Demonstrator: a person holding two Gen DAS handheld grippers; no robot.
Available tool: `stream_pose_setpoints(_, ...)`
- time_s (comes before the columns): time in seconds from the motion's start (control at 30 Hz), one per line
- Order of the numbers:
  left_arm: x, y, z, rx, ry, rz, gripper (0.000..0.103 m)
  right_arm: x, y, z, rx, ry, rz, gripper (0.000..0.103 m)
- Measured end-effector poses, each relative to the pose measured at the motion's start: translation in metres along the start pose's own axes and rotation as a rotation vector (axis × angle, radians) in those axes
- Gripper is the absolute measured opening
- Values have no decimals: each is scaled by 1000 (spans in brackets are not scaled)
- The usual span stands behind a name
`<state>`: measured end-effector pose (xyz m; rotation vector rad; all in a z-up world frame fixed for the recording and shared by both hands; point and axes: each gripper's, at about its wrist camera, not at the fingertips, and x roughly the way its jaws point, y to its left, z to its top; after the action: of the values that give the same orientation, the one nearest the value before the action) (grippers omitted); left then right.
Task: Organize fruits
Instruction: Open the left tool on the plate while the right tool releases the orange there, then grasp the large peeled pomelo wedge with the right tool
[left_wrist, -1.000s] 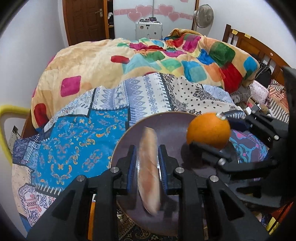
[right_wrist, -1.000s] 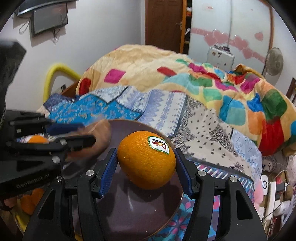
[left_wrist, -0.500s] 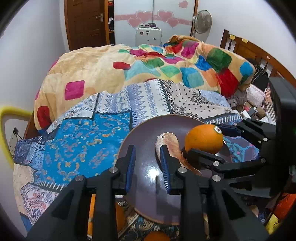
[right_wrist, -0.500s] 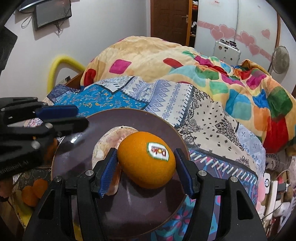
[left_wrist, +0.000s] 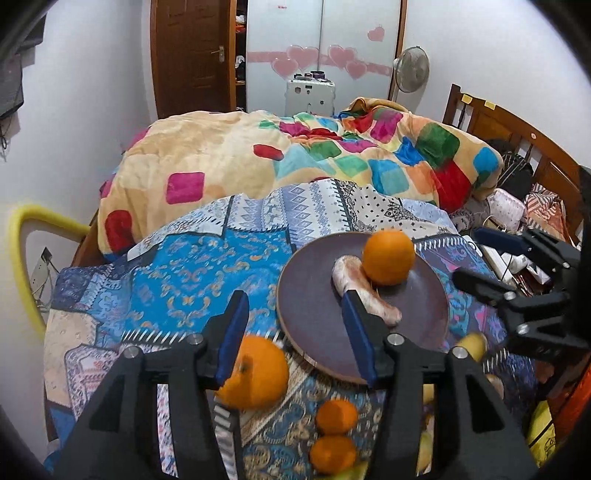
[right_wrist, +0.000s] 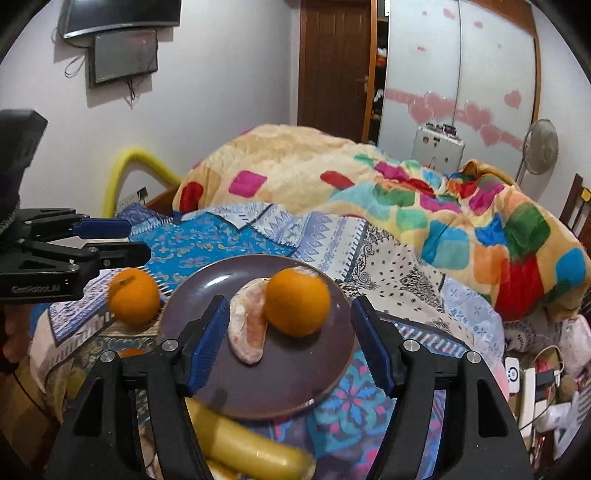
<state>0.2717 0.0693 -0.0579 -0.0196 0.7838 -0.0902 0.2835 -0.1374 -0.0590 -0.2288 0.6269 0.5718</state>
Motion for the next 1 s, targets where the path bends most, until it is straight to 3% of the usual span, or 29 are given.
stream_pose_setpoints(0.5,-36,-3,-77,0,30,15,61,-47,24,-81,-37,10,-15,70)
stream_pose_setpoints(0.77,-29,-17,-106,0,67,-20,61,-40,35,-118,-38,64,0,71)
stream_pose_setpoints(1.0,-20,-32,-114,20,61,-23,65,-26,29,-129,-26,103,-2,71)
